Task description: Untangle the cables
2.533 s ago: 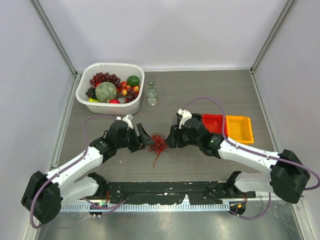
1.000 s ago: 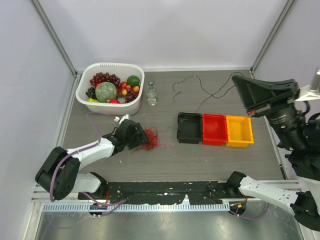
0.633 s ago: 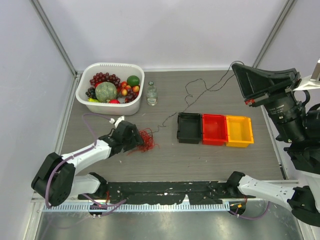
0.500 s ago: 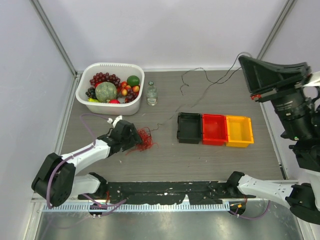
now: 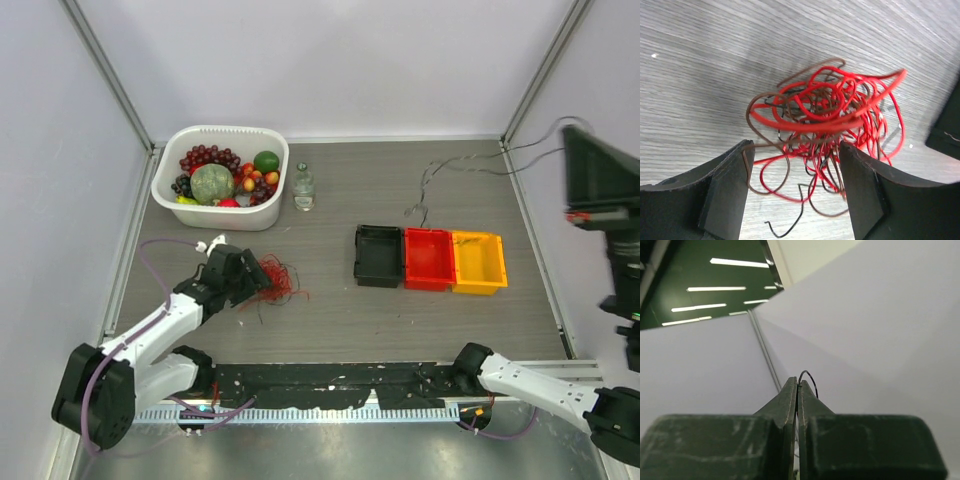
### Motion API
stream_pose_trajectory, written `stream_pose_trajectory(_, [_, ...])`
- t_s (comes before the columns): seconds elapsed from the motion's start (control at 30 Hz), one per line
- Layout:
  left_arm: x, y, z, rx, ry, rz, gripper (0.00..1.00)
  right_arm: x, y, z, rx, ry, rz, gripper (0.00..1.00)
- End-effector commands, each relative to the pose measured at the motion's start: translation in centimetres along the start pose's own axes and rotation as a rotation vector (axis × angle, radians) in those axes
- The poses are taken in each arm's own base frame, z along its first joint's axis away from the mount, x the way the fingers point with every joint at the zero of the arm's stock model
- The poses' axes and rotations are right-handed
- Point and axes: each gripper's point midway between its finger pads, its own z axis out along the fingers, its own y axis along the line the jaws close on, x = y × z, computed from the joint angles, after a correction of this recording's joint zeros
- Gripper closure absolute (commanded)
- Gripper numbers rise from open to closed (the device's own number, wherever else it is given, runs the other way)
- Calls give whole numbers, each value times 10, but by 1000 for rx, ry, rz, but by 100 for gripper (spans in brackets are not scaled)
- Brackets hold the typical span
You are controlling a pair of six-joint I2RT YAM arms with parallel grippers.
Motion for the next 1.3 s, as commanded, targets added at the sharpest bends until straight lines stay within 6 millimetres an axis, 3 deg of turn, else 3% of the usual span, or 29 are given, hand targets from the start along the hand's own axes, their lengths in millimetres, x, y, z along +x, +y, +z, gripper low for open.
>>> stream_pose_trajectory(0.0, [1, -31, -20, 153, 44, 32, 25, 138, -34, 19, 152, 282, -135, 99])
stream_pose_trajectory(0.1, [5, -49, -32, 246, 83, 45, 17, 213, -63, 7, 247, 425, -225, 99])
stream_pose_trajectory(0.27, [3, -55, -48, 270, 92, 60, 13, 301, -94, -21, 321, 587, -306, 99])
stream_pose_trajectory(0.3, [2, -56, -51, 278, 86, 63, 12, 328, -102, -35, 327, 649, -334, 99])
stream_pose_trajectory(0.47, [-5, -58, -64, 284, 60, 92, 11, 384, -138, -87, 417, 805, -424, 99])
stream_pose_trajectory(0.63, [-5, -59, -63, 281, 66, 98, 11, 366, -148, -91, 445, 783, -428, 99])
stream_pose_trajectory(0.8, [-6, -60, -61, 274, 70, 99, 16, 314, -137, -72, 455, 697, -412, 99])
stream_pose_trajectory(0.93, [-7, -60, -61, 273, 67, 100, 18, 288, -138, -72, 466, 648, -424, 99])
stream_pose_trajectory(1.13, [-10, -60, -66, 276, 53, 103, 19, 309, -160, -96, 551, 709, -487, 99])
stream_pose_trajectory(1.27, [-10, -60, -70, 275, 54, 105, 19, 343, -169, -111, 560, 771, -497, 99])
